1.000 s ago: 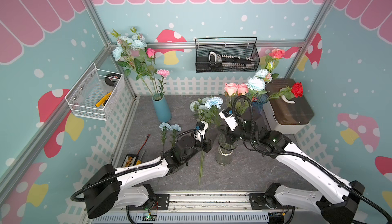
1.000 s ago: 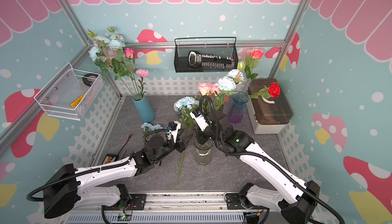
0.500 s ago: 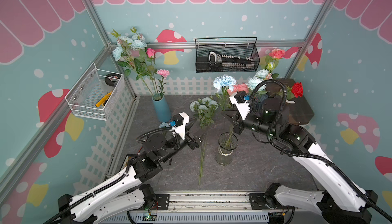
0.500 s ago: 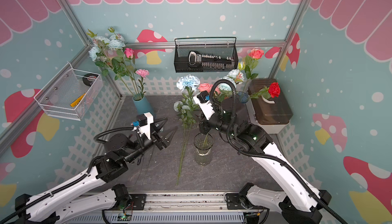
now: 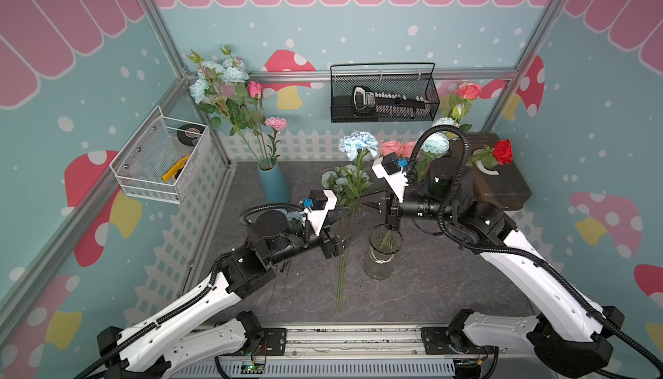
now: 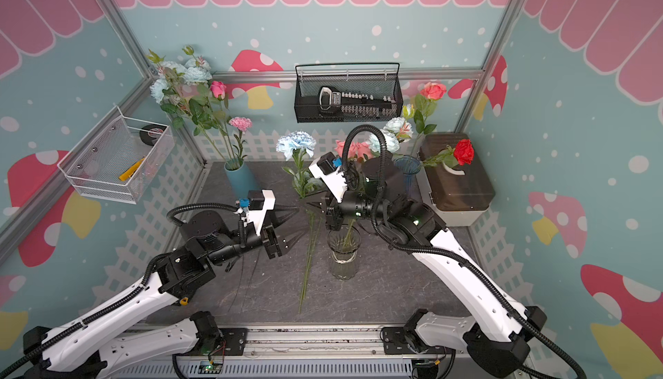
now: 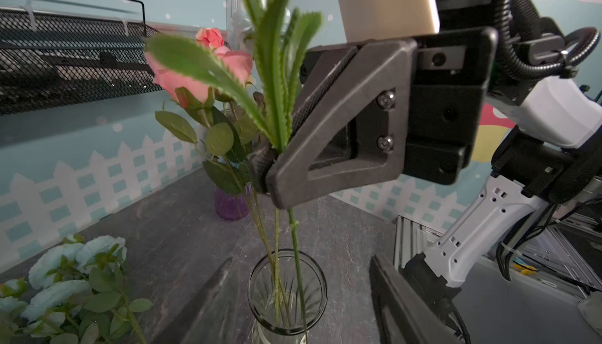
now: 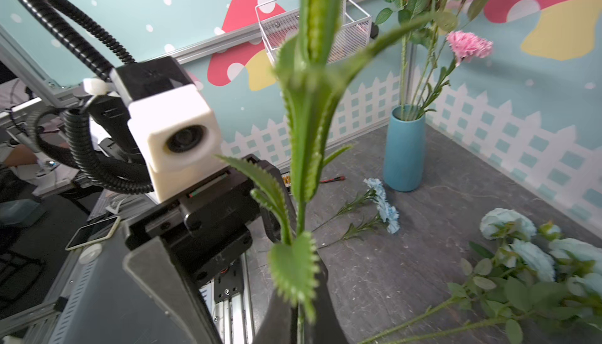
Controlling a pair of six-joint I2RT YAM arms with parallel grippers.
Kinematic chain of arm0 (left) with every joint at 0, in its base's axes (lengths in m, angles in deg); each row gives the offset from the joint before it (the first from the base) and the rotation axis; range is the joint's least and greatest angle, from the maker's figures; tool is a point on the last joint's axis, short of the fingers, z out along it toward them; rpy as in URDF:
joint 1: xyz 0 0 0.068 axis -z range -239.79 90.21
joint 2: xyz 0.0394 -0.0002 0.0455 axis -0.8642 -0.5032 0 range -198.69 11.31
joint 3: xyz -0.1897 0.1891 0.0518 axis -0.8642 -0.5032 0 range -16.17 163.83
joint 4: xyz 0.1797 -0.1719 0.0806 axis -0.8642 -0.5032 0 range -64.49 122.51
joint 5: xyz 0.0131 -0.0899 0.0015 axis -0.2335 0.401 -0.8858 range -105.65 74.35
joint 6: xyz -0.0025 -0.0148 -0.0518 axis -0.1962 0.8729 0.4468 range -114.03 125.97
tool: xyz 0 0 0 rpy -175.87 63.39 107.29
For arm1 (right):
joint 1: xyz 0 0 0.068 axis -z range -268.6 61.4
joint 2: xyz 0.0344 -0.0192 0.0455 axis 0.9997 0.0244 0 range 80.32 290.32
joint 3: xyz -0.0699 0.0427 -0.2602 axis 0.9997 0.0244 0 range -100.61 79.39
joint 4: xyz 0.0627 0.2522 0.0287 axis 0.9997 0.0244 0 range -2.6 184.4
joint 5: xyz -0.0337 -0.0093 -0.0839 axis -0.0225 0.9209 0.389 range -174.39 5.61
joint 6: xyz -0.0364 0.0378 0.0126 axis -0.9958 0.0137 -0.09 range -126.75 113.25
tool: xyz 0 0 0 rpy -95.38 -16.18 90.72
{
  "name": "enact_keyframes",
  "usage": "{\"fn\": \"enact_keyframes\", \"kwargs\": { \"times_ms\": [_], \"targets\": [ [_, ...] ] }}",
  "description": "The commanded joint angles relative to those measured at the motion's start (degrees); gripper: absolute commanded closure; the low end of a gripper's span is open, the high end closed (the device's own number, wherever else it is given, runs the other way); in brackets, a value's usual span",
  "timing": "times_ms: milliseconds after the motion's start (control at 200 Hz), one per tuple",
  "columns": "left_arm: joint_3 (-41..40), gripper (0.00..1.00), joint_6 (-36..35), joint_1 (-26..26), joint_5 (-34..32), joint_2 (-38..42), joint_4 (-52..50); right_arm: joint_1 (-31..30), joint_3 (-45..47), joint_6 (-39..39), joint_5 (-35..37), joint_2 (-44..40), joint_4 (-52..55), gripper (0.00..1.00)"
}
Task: Pick out blue flowers from the vase
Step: Pick up the flower from the vase, then place the flower at the center of the board.
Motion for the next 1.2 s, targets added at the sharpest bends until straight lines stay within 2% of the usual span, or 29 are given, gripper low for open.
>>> {"fn": "enact_keyframes", "kwargs": {
  "times_ms": [0,310,480,585,725,810,850,941,1061,1161,1196],
  "targets": [
    [1.1,0.42,-0.3,-0.7,2.9,0.5,-1.1,-0.3,1.1,2.5,-6.9,-0.1,-3.5,1.00],
    [-0.3,0.79,1.1,-1.2,4.8,2.2,0.0,-0.4,4.7,3.8,-8.1,-1.3,-5.1,1.00],
    [-0.7,0.94,1.6,-1.6,5.2,1.8,0.6,-0.4,6.0,4.1,-8.2,-2.2,-5.6,1.00],
    [-1.1,0.94,1.9,-1.6,5.2,1.3,0.9,-0.4,7.1,4.2,-7.9,-3.1,-6.6,1.00],
    [-1.3,0.67,2.2,-1.7,5.8,0.5,1.1,-0.4,7.7,4.4,-8.0,-4.1,-7.7,1.00],
    [-1.3,0.64,2.2,-1.7,6.4,0.2,1.0,-0.4,7.6,4.4,-8.5,-4.0,-7.7,1.00],
    [-1.4,0.65,2.2,-1.7,6.5,0.2,1.0,-0.4,7.6,4.4,-8.6,-3.9,-7.6,1.00],
    [-1.6,0.79,2.2,-1.7,6.6,0.2,0.9,-0.4,7.9,4.3,-8.5,-3.9,-7.6,1.00],
    [-2.1,0.91,2.3,-1.7,6.7,0.2,1.2,-0.4,8.3,4.2,-8.5,-4.0,-7.9,1.00],
    [-2.5,1.00,2.4,-1.7,6.7,0.4,1.4,-0.4,9.0,4.3,-8.6,-4.1,-8.5,1.00],
    [-2.6,1.00,2.4,-1.8,6.5,0.6,1.5,-0.4,9.3,4.1,-8.3,-4.1,-8.5,1.00]
  ]
}}
